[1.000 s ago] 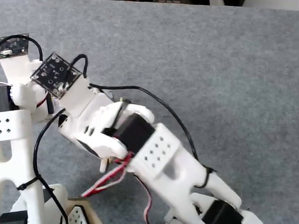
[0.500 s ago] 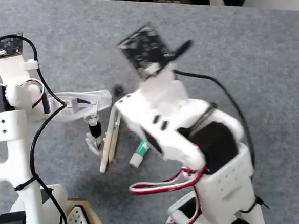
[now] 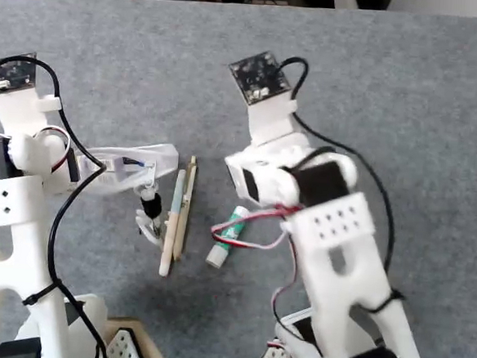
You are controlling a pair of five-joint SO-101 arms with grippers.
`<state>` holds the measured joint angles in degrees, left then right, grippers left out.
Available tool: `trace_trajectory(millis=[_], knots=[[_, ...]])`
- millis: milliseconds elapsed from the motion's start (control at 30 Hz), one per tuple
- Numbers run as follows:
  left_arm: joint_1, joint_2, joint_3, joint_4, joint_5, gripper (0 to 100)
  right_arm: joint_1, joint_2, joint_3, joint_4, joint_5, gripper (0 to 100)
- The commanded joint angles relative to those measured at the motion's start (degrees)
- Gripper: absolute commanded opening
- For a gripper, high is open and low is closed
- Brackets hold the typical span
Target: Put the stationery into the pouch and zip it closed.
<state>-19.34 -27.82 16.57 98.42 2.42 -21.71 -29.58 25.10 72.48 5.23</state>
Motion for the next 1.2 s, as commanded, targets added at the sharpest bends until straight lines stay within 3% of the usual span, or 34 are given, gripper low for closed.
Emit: trace_trajectory(millis=[0,133,333,567,700,1167], knots=[[-2.4,4.8,3.8,0.6,-0.1,3,0.6,3.6,4.0,-5.8,-0.2,33.5],[-2.4,4.8,3.7,0.6,0.0,3,0.3,11.9,2.5,-9.7,-0.3,32.8],[-2.4,4.8,3.9,0.6,0.0,3,-4.3,27.8,-9.5,-9.9,-2.1,23.3],[-5.3,4.4,3.9,0.6,0.0,3,-10.2,40.4,-20.1,-7.8,-2.6,26.6],[-9.3,4.8,3.9,0.6,-0.3,3,-10.2,46.1,-25.2,-8.0,-4.5,26.5],[-9.7,4.7,4.0,0.7,-0.1,3,-10.1,65.2,-42.7,-5.1,-9.4,26.5]])
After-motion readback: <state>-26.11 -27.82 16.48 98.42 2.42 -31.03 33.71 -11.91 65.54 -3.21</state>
